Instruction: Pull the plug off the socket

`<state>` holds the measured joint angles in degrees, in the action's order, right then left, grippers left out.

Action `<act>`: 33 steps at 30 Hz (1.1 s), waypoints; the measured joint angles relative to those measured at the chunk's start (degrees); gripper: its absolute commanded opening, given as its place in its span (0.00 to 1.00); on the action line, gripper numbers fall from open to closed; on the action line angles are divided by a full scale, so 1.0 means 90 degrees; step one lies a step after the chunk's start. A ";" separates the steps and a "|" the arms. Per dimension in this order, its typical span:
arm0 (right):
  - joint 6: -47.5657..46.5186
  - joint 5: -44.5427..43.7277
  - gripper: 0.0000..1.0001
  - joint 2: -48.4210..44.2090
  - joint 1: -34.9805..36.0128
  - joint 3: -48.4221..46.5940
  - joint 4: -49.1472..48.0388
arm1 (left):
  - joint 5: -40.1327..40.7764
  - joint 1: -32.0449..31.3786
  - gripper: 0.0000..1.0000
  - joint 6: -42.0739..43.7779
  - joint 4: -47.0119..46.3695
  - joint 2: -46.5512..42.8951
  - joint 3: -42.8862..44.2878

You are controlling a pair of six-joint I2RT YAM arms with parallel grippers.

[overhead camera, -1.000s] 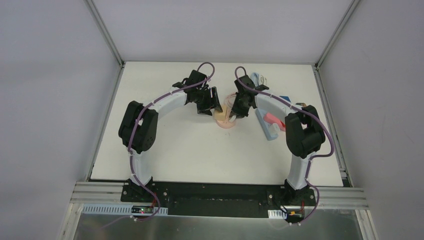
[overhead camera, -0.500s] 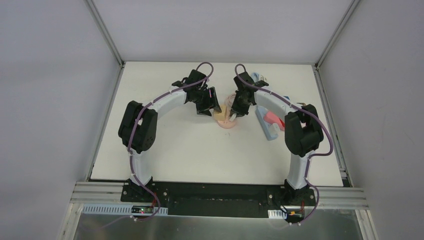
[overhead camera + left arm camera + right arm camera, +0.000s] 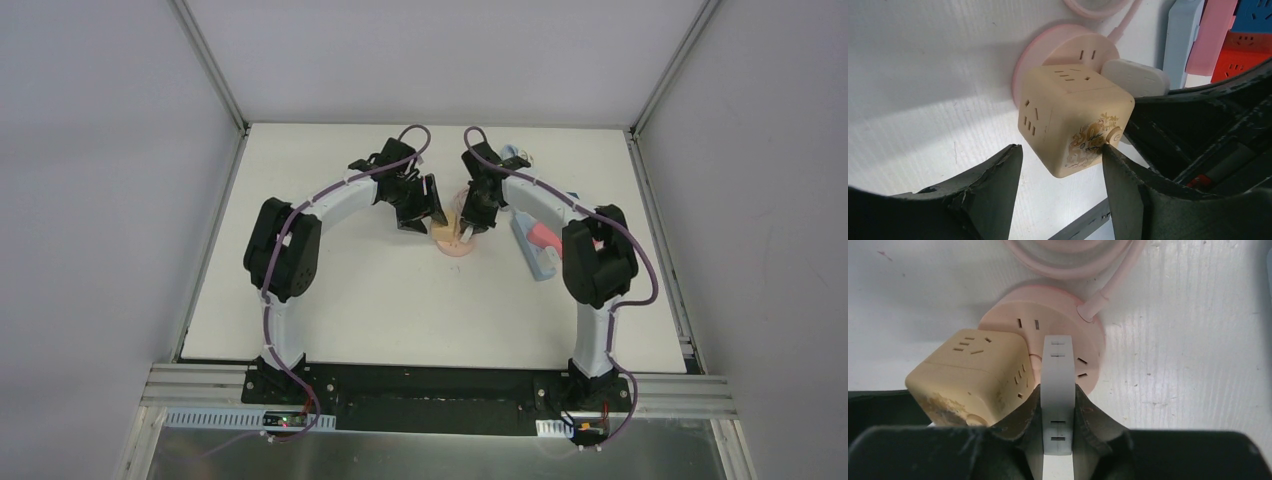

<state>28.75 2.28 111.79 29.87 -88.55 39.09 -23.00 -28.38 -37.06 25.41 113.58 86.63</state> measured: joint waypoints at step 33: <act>0.0420 0.0471 0.00 -0.0461 -0.0112 -0.0811 0.0347 | 0.0279 -0.0226 0.64 0.0066 0.0707 0.0245 0.0576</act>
<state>32.53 6.52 107.63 28.86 -95.85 42.22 -20.49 -30.41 -36.47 31.77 115.79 91.81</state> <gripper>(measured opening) 0.223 0.578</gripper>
